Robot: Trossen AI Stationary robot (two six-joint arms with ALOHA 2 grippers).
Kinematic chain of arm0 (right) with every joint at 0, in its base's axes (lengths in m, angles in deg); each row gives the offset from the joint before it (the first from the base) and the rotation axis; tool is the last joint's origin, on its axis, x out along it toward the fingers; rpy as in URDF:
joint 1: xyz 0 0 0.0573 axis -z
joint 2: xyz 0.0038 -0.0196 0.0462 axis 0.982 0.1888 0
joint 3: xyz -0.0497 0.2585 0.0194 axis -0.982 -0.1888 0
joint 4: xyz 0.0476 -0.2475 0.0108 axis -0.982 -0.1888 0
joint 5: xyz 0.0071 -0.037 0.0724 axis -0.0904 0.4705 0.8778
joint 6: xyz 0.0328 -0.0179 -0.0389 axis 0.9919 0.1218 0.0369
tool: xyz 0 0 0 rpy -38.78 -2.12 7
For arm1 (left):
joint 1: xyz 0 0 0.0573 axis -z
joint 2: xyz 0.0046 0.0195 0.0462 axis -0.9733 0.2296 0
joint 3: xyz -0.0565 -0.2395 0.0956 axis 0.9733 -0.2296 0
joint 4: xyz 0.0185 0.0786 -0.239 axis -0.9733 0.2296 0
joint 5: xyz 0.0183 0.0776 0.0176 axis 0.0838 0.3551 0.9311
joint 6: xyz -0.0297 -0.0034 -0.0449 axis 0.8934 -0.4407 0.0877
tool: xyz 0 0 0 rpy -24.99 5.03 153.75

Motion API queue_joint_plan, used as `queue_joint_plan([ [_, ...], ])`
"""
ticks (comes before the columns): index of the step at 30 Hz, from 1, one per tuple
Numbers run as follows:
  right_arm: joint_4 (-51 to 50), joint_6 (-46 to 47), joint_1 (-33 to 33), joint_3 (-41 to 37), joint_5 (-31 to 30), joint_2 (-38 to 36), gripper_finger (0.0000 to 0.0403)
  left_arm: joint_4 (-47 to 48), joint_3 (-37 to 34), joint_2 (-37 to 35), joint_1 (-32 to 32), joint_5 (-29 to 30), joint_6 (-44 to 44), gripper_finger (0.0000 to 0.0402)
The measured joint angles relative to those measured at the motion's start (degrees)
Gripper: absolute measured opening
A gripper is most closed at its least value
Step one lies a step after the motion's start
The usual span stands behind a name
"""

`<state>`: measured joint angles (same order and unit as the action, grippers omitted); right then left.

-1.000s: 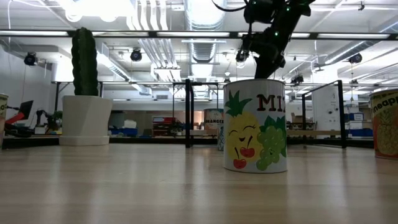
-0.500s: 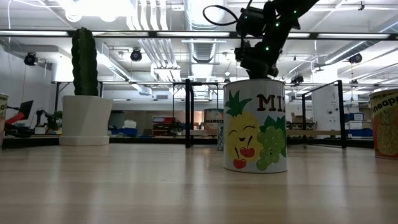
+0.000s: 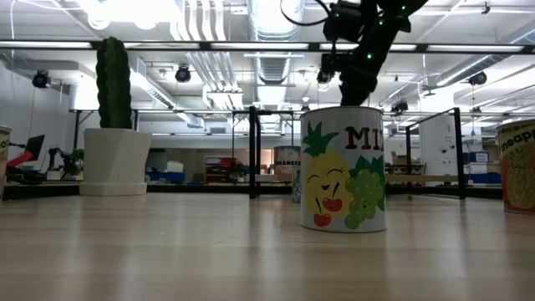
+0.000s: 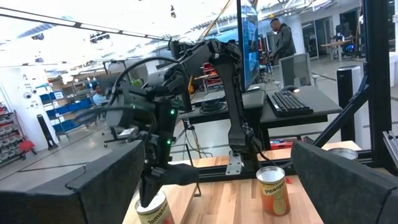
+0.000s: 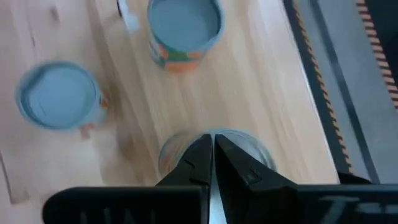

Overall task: Pick and place cans onto a shelf
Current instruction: Put the canned tomatoes on the shelf

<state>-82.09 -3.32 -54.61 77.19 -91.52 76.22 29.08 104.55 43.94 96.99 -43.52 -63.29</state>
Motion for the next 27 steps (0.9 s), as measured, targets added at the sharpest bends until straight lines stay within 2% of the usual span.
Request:
queue_joint_plan([
  [4,-2.59,1.69,0.00,1.20,0.54,-1.84,0.0009,0.00,0.00,0.00,-0.01,0.00,-0.01,0.0386],
  [6,-5.85,2.48,0.02,1.62,4.14,-3.19,0.0009,0.00,0.00,0.00,0.00,0.00,0.00,0.0386],
  [9,-11.27,3.09,0.02,1.14,12.94,-4.74,0.0009,0.00,0.00,0.00,-0.01,0.00,-0.02,0.0386],
  [13,-15.50,4.83,0.01,-1.05,14.94,-5.86,0.0009,0.00,0.00,0.00,0.00,0.00,-0.01,0.0386],
  [16,-14.49,5.02,0.41,-3.77,12.81,-5.76,0.0009,0.00,0.00,0.00,0.00,0.00,0.00,0.0386],
  [22,-8.98,3.72,0.70,-8.05,0.70,-4.90,0.0009,0.00,0.00,0.00,-0.01,-0.01,0.00,0.0386],
  [27,-5.88,1.93,1.65,-8.15,-1.85,-4.92,0.0009,0.00,0.00,0.00,-0.01,-0.02,-0.02,0.0386],
])
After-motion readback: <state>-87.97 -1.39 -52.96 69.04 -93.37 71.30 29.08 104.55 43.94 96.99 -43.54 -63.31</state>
